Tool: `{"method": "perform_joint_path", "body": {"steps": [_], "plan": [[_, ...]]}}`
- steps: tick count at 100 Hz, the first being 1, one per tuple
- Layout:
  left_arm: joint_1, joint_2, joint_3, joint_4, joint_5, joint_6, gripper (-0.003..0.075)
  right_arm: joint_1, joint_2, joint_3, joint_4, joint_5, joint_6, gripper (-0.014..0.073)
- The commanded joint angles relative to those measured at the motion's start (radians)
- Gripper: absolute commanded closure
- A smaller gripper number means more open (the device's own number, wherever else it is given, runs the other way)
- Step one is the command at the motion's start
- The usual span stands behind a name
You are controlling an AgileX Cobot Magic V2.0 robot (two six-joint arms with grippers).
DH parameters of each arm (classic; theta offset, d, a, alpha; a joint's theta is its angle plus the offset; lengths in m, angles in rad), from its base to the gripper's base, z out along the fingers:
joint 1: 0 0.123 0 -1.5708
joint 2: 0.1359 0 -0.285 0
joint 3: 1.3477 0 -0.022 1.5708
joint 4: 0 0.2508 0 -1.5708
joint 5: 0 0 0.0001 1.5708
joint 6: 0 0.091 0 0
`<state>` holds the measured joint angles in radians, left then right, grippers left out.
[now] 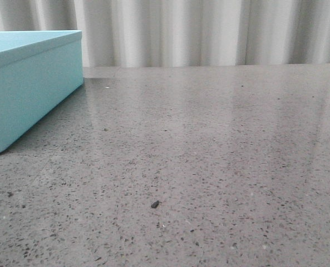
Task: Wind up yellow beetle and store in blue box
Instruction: 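Lower the car into the blue box and open the left gripper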
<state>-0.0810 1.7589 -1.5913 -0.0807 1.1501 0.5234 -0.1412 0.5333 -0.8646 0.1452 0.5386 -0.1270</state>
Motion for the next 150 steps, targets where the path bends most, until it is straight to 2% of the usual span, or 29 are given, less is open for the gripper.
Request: {"method": "perform_joint_path", "body": {"steps": [1, 12, 19, 27, 38, 80, 87, 91, 96, 107, 112, 132, 150], "plan": [[0.002, -0.043, -0.005, -0.030, -0.071, -0.013, 0.0636, 0.000, 0.003, -0.025, -0.006, -0.087, -0.005, 0.0655], [0.002, -0.043, 0.012, -0.050, -0.081, -0.013, 0.0603, 0.000, 0.003, -0.025, -0.006, -0.088, -0.005, 0.0655], [0.002, -0.042, 0.014, -0.058, -0.079, -0.013, 0.0530, 0.000, 0.001, -0.025, -0.006, -0.088, -0.005, 0.0655], [0.002, -0.042, 0.014, -0.058, -0.079, -0.013, 0.0412, 0.000, 0.001, -0.025, -0.006, -0.088, -0.005, 0.0655], [0.002, -0.042, 0.014, -0.058, -0.077, -0.016, 0.0323, 0.000, 0.001, -0.025, -0.006, -0.088, -0.005, 0.0655], [0.002, -0.048, 0.014, -0.054, -0.052, -0.016, 0.0312, 0.000, 0.001, -0.025, -0.006, -0.079, -0.005, 0.0655], [0.002, -0.058, 0.002, -0.054, -0.034, -0.016, 0.0344, 0.000, 0.001, -0.025, -0.006, -0.074, -0.005, 0.0655], [0.002, -0.070, -0.005, -0.054, -0.033, -0.016, 0.0387, 0.000, 0.001, -0.025, -0.006, -0.070, -0.005, 0.0655], [0.002, -0.087, -0.010, -0.056, -0.033, -0.016, 0.0455, 0.000, 0.001, -0.022, -0.006, -0.070, -0.005, 0.0655], [0.002, -0.141, -0.010, -0.084, -0.052, -0.016, 0.0668, 0.000, -0.011, 0.001, -0.016, -0.078, -0.005, 0.0655], [0.002, -0.164, -0.010, -0.092, -0.054, -0.016, 0.0741, 0.000, -0.024, 0.021, -0.036, -0.090, -0.005, 0.0655], [0.002, -0.244, -0.010, -0.160, -0.054, -0.016, 0.0741, 0.000, -0.097, 0.114, -0.086, -0.144, -0.005, 0.0655], [0.002, -0.317, 0.005, -0.226, -0.111, -0.016, 0.0741, 0.000, -0.152, 0.210, -0.092, -0.198, -0.005, 0.0655]]}}
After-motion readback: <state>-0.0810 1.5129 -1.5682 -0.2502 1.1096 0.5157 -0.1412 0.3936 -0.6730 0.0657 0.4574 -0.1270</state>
